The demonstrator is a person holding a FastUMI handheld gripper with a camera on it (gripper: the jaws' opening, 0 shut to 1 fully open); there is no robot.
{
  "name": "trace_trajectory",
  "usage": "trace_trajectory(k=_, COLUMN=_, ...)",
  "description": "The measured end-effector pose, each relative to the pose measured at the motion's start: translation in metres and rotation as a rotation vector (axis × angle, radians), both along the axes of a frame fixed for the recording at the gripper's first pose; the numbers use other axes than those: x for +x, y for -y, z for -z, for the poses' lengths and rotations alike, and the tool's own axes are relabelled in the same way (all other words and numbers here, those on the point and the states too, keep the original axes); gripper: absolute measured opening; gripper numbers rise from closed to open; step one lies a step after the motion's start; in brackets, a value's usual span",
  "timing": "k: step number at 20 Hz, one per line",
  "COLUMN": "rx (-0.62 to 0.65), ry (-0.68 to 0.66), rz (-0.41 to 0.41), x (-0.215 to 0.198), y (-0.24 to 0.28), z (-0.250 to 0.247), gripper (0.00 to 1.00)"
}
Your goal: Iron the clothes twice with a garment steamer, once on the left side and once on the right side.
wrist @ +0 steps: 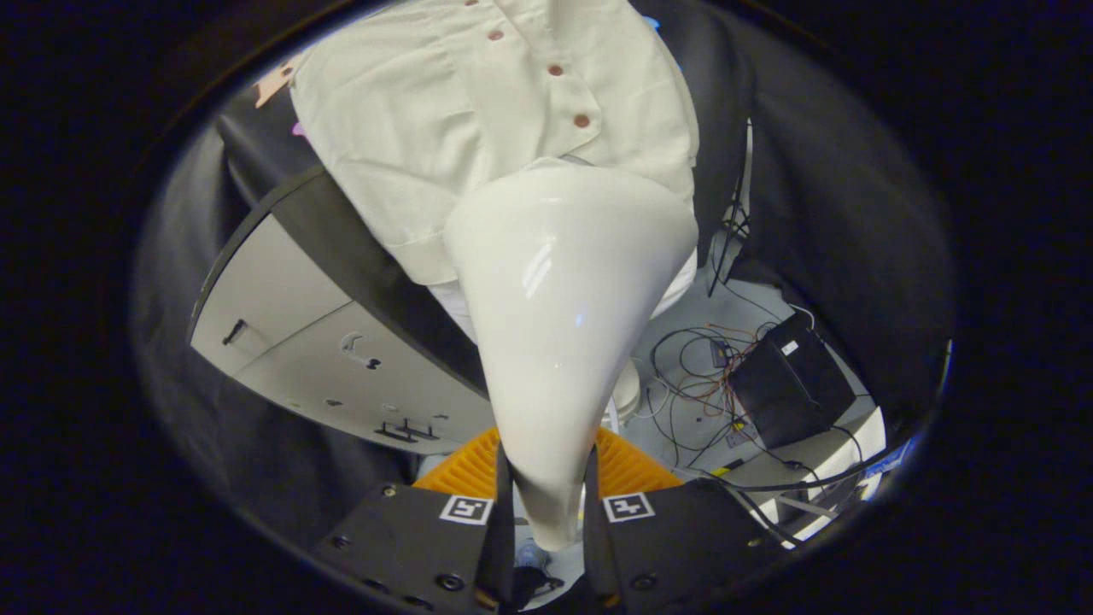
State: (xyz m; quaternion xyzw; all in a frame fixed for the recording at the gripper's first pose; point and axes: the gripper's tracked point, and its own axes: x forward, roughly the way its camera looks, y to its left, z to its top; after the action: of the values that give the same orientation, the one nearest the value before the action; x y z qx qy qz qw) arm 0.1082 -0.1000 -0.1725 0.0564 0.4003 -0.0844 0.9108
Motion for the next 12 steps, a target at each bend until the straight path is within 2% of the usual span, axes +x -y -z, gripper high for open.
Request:
trace_trajectory(k=4, rx=-0.034, ry=0.030, rz=-0.010, x=-0.030, y=-0.052, z=-0.015, gripper=0.33)
trace_trajectory(k=12, rx=-0.113, ry=0.116, rz=-0.140, x=-0.048, y=-0.147, z=-0.071, gripper=0.33)
